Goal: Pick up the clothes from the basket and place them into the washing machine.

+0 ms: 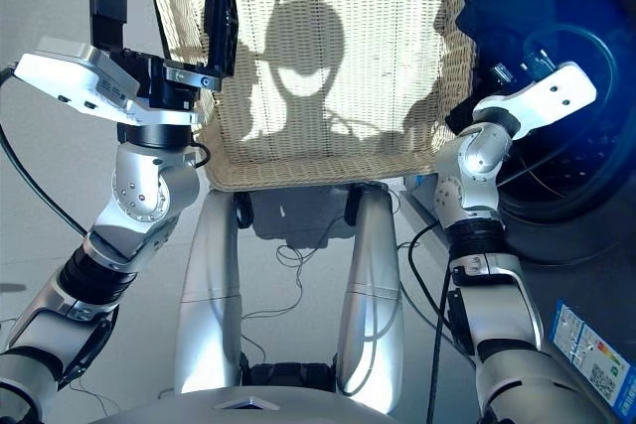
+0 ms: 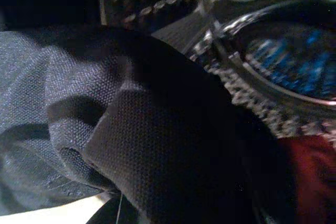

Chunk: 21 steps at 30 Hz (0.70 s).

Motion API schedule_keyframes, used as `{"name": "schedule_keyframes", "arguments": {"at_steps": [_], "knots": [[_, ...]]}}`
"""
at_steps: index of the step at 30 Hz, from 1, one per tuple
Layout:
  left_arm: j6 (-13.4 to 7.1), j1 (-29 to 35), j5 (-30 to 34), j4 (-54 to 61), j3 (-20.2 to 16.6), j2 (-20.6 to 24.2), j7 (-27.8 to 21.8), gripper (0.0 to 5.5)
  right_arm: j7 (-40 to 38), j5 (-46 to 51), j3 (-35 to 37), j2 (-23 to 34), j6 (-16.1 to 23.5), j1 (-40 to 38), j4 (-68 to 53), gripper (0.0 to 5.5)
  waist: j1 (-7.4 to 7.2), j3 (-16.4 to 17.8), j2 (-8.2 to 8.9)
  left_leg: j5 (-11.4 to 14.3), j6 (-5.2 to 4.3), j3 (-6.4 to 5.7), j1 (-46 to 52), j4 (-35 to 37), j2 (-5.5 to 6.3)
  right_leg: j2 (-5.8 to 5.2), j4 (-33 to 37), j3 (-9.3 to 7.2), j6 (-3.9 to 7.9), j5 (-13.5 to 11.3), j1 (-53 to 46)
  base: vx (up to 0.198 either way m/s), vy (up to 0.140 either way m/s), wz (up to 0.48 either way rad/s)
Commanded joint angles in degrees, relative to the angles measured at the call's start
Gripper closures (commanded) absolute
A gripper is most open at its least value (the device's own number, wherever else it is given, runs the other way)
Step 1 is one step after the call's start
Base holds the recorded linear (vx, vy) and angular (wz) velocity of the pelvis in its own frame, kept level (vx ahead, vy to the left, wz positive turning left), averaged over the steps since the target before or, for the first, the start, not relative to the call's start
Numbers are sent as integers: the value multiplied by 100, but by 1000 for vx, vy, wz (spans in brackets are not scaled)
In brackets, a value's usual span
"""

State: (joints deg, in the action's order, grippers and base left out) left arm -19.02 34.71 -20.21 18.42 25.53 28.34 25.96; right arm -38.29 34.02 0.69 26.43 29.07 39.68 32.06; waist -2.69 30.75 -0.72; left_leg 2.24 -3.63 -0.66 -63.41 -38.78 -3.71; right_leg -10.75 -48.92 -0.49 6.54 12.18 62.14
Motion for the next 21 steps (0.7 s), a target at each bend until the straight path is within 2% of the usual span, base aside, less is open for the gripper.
{"name": "schedule_keyframes", "arguments": {"at_steps": [1,10,15,16,21], "knots": [[-476,239,128,467,-71,-30,-21,0,-272,121,716,478,605,368,163,550,-21,-96,-2,271,91,304,491,350,30,141,1017,-129,-5,-808,-65,0,0,0],[-412,334,36,552,58,22,64,0,-504,1223,895,1099,561,1238,1931,550,62,-96,-69,320,79,313,521,308,24,103,1000,-64,1,-802,-80,0,0,0],[-358,409,22,571,134,98,75,0,-387,1716,818,1481,206,1512,2832,550,91,-96,-93,254,71,341,516,364,30,86,1045,-47,-4,-879,-68,0,0,0],[-354,406,14,564,151,104,81,0,-355,1798,784,1534,143,1548,2999,550,96,-96,-95,312,59,342,555,348,24,88,1022,-41,3,-822,-103,0,0,0],[-336,497,16,551,224,142,95,0,-226,1992,554,1726,-53,1810,3289,550,94,-96,-98,253,74,367,546,374,23,96,1069,-17,-8,-899,-93,0,0,0]]}}
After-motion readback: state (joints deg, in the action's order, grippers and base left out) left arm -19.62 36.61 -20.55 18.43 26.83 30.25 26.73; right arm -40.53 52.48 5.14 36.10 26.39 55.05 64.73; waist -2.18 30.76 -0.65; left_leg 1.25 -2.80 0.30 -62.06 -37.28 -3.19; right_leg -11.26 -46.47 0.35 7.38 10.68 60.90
